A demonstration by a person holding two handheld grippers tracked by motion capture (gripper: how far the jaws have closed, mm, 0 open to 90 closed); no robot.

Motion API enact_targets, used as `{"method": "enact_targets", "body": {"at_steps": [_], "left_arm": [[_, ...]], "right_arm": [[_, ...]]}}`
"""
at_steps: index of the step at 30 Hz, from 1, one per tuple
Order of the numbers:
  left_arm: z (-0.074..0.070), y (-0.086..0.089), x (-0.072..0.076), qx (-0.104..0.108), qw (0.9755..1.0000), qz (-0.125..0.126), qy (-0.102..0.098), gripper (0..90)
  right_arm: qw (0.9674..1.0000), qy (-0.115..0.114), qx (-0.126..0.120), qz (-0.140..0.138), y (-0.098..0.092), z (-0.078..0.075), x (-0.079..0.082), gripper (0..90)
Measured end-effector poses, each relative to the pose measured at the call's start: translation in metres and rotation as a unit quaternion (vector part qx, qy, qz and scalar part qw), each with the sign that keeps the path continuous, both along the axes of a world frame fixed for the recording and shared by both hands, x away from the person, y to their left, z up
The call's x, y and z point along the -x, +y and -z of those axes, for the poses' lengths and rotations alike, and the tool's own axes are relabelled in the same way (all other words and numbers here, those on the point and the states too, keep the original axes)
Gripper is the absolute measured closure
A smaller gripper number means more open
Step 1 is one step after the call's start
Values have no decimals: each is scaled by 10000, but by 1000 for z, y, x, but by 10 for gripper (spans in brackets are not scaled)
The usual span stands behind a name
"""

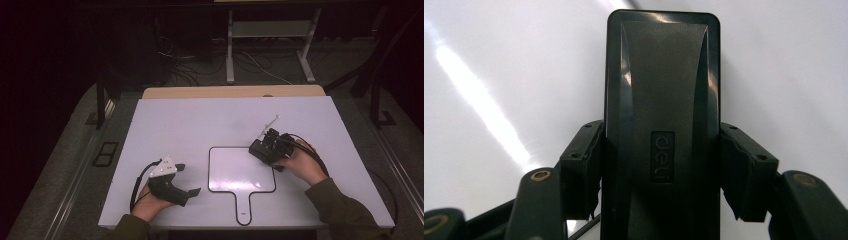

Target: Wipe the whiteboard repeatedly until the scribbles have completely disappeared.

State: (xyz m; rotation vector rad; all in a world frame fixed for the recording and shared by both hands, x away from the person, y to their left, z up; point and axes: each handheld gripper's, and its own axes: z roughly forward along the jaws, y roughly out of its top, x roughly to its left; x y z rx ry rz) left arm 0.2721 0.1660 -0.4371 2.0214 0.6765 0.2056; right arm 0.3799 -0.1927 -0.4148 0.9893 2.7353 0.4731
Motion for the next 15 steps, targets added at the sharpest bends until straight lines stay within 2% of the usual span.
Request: {"method": "enact_targets", "body": {"at_steps": [3, 5, 8, 15], "left_arm": [[0, 0, 0, 1, 10000, -1, 0, 0], [0, 0, 0, 14, 10000, -2, 6, 0], [0, 1, 0, 16, 10000, -5, 13, 0], [0, 0, 0, 20, 10000, -6, 6, 0]], "right_arm": [[9999, 16, -30, 148, -1, 0, -9, 390], [9999, -5, -2, 138, 0, 0, -9, 390], [10000, 28, 49, -40, 3, 0, -2, 390], [9986, 151, -6, -510, 15, -1, 27, 390]]}}
